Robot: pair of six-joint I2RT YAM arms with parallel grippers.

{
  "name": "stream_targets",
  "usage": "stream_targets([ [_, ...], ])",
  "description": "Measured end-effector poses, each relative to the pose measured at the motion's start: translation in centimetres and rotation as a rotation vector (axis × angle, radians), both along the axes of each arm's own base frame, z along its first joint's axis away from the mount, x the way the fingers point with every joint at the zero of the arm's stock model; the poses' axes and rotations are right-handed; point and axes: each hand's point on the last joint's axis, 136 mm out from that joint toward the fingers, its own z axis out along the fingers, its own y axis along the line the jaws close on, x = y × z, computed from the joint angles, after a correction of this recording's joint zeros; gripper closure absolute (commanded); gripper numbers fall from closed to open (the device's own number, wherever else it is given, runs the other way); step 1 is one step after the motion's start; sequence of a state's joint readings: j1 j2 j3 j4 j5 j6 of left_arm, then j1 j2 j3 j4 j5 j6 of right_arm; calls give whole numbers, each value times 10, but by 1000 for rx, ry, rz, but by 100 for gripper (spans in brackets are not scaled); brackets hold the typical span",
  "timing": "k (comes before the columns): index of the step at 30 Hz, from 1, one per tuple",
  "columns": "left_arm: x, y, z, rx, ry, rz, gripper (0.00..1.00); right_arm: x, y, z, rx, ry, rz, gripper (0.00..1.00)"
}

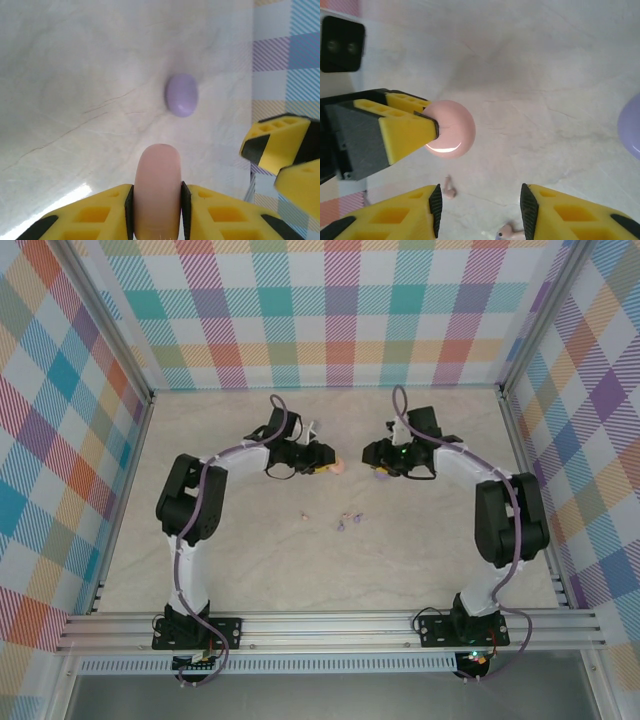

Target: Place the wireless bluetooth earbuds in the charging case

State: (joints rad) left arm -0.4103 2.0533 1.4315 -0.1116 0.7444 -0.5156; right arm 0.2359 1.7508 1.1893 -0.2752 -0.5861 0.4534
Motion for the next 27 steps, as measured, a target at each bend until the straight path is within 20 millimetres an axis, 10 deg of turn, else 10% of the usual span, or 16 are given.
stream_targets([
  [14, -35, -11, 133, -226, -322, -205, 72, -36, 10, 104, 234, -289, 264, 38],
  [27, -76, -30, 162, -280, -411, -369, 72, -64, 30, 124, 350, -343, 431, 41],
])
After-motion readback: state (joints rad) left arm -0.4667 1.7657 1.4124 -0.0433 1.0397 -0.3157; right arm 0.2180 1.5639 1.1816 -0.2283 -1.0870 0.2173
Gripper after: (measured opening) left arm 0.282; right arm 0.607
